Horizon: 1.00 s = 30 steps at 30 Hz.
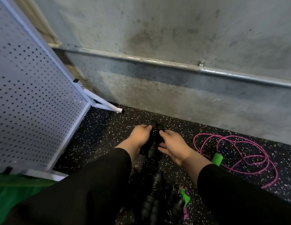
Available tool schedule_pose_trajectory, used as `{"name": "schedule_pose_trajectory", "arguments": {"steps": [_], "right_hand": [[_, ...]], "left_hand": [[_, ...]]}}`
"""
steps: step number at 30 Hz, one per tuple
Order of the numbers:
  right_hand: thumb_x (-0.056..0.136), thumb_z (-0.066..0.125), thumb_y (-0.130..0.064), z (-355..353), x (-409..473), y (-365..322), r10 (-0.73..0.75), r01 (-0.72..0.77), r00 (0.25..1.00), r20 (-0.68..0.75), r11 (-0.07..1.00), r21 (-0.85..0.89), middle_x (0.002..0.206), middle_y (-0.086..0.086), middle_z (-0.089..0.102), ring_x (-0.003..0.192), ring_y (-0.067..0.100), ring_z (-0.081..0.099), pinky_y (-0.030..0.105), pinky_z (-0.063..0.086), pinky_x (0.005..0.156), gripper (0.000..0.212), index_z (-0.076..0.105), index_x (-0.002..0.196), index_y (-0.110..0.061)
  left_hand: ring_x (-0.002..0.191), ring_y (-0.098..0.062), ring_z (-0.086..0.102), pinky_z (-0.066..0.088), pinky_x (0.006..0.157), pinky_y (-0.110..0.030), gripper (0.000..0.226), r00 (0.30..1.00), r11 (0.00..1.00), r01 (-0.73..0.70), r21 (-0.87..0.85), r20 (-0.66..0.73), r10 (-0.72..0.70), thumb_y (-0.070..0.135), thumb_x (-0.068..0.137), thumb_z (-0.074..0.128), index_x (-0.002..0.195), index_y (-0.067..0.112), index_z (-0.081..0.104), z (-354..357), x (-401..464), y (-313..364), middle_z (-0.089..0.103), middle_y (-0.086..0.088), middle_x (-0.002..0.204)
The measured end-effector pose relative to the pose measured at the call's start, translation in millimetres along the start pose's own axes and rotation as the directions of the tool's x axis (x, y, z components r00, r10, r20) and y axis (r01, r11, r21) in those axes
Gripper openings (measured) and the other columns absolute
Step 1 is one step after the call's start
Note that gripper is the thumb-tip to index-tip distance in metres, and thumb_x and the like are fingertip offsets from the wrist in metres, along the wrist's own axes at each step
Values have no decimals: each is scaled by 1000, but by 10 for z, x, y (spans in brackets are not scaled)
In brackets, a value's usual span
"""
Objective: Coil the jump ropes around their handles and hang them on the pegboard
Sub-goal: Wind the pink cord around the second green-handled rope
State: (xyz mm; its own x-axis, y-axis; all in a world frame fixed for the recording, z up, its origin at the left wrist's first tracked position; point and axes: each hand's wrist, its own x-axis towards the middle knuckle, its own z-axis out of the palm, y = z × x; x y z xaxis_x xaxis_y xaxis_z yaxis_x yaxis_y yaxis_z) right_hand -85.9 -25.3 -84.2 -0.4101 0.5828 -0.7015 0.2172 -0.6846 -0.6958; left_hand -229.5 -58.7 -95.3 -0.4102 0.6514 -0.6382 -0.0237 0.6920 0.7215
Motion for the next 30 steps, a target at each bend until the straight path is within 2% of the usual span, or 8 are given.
{"name": "schedule_pose_trajectory", "arguments": {"steps": [7,11,14,19,21,23,26,30], "right_hand": [[107,47,-26,-153,680,252,140,-140,990,6,989,-37,126,3,63,111,18,63,39,53,100,32,51,138,-19],[107,46,-30,-196,773,340,184,-176,982,32,969,-172,122,-3,64,110,16,62,45,50,105,30,50,136,-31],[106,46,-31,-244,765,339,155,-149,988,6,960,-237,128,-2,61,108,14,60,37,54,88,40,43,146,-30],[106,46,-35,-437,553,300,60,-85,996,-65,858,-506,120,1,60,98,17,60,38,52,95,62,22,160,-17],[107,46,-34,-596,431,298,-38,-33,993,-109,814,-581,138,7,58,120,22,59,36,45,106,56,30,158,-14],[106,48,-32,-823,303,316,-178,44,970,-166,799,-600,146,7,55,129,23,55,31,43,107,48,43,151,-15],[104,50,-34,-1242,113,381,-373,71,898,-234,647,-760,125,7,68,103,21,67,33,54,89,40,53,141,-17],[104,49,-32,-1795,-84,546,-298,-132,909,-290,455,-881,122,8,61,101,25,64,39,54,83,45,38,148,-28]], "left_hand": [[98,-27,72,61,75,-33,37,978,992,126,30,165,-129,1,100,41,129,12,62,148,456,-205,73,-13,110],[100,-26,72,60,88,-40,43,973,981,139,138,167,-161,1,98,42,131,16,64,165,549,-414,74,-11,109],[99,-22,70,58,89,-36,38,981,977,155,145,98,-170,2,101,40,129,12,64,145,521,-401,73,-7,112],[115,-30,62,50,99,-37,36,981,923,1,386,-177,73,14,102,47,136,10,60,149,428,-181,66,-12,129],[104,-28,66,52,85,-35,33,958,893,-80,442,-212,191,18,103,47,132,15,62,261,328,-34,69,-9,118],[93,-24,66,51,76,-32,30,950,873,-159,461,-168,262,20,103,47,129,19,63,447,222,139,69,-3,107],[94,-22,66,51,81,-31,27,949,821,-269,504,-7,315,21,104,48,125,19,66,858,81,361,71,-3,107],[97,-25,66,54,85,-36,25,926,714,-377,590,256,278,19,104,47,119,16,67,1551,-121,398,70,-5,112]]}}
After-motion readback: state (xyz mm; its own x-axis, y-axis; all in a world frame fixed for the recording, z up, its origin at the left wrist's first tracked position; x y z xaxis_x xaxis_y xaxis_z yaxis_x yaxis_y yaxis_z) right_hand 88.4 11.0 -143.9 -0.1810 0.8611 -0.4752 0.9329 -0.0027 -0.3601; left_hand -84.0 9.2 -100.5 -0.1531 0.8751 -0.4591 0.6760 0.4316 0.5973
